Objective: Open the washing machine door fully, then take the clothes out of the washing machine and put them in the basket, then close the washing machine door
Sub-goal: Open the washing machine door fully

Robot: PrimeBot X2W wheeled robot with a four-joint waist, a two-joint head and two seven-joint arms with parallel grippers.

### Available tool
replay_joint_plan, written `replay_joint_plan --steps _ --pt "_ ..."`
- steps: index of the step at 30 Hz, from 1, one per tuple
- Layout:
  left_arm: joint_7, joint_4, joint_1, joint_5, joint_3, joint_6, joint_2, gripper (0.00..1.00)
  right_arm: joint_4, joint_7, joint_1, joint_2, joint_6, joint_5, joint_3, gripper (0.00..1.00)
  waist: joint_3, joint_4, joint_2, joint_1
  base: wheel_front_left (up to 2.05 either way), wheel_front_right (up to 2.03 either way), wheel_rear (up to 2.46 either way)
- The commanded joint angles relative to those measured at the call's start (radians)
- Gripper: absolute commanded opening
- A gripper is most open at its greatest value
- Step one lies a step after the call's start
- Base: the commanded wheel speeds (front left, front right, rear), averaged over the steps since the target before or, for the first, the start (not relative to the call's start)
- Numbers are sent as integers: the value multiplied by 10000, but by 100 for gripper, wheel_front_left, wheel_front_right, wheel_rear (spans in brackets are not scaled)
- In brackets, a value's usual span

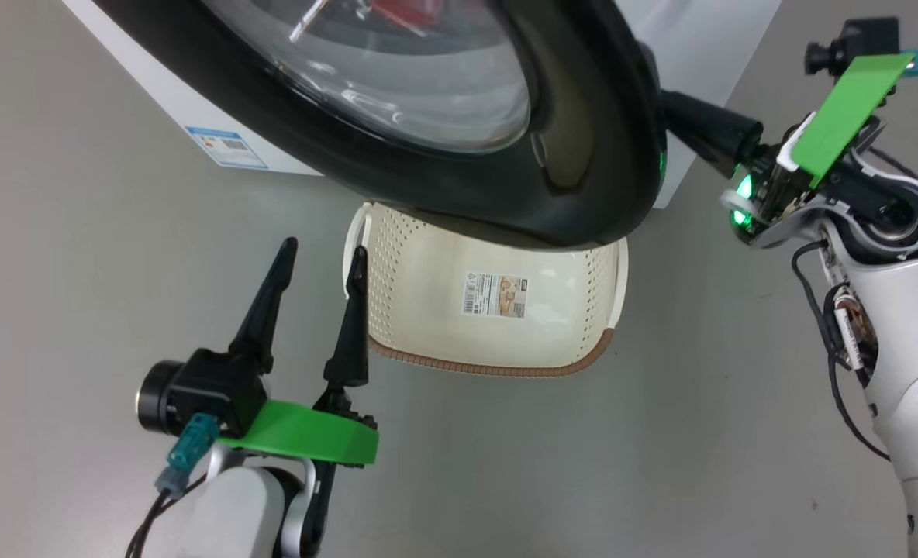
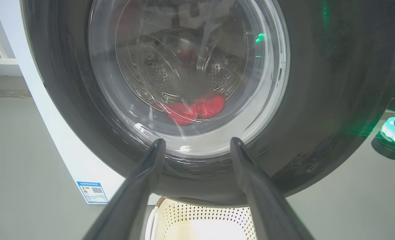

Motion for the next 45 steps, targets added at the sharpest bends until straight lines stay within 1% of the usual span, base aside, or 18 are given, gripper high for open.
replay_joint_plan --steps 1,6,8,9,10,11,12,13,18,21,22,27,32,35,39,42,45 --pt "-76 -222 148 -20 355 -17 181 100 -192 93 178 240 50 77 187 0 -104 -17 0 0 0 0 0" --pt "-76 -310 295 -81 410 -64 181 100 -63 -45 295 315 50 55 224 0 -235 -78 0 0 0 0 0" --pt "-76 -387 349 -72 452 -104 181 100 37 -385 326 333 50 -73 184 0 -265 -137 0 0 0 0 0" --pt "-76 -438 367 -79 480 -115 181 100 53 -565 327 336 50 -188 193 7 -280 -174 0 0 0 0 0" --pt "-76 -482 386 -73 500 -126 181 100 72 -726 352 348 50 -264 182 36 -290 -203 0 0 0 0 0" --pt "-76 -517 402 -67 518 -138 181 100 99 -897 382 366 50 -291 126 47 -303 -234 0 0 0 0 0" --pt "-76 -546 414 -58 536 -155 181 100 94 -1076 408 372 50 -327 62 76 -314 -268 0 0 0 0 0" --pt "-76 -566 424 -39 559 -165 181 100 90 -1251 447 379 50 -354 -8 100 -330 -308 0 0 0 0 0" --pt "-76 -599 478 118 678 -208 181 100 -184 -2015 778 325 50 -558 -305 100 -428 -547 0 0 0 0 0" --pt "-76 -599 523 181 765 -226 181 100 -652 -2613 1130 102 50 -1133 -256 100 -485 -720 0 0 0 0 0" --pt "-76 -599 523 181 765 -226 181 100 -652 -2613 1130 102 50 -1133 -256 100 -485 -720 0 0 0 0 0" --pt "-76 -570 600 300 932 -297 181 100 -1667 -3869 1923 -350 50 -2591 263 100 -586 -1044 0 0 0 0 0" --pt "-76 -541 686 389 1130 -376 181 100 -2457 -5420 2684 -930 50 -4314 1166 100 -703 -1384 0 0 0 0 0" --pt "-76 -581 715 483 1235 -430 181 100 -2492 -6377 2985 -1217 50 -5273 1711 100 -776 -1591 0 0 0 0 0" --pt "-76 -523 794 532 1344 -471 181 100 -2128 -7708 3148 -1455 50 -6556 2381 100 -936 -1839 0 0 0 0 0" --pt "-76 -464 874 520 1382 -481 181 100 -1686 -8499 3235 -1515 50 -7429 2856 100 -1094 -1962 0 0 0 0 0" --pt "-76 -379 978 467 1412 -492 181 100 -1194 -9208 3309 -1502 50 -8285 3088 100 -1272 -2041 0 0 0 0 0"
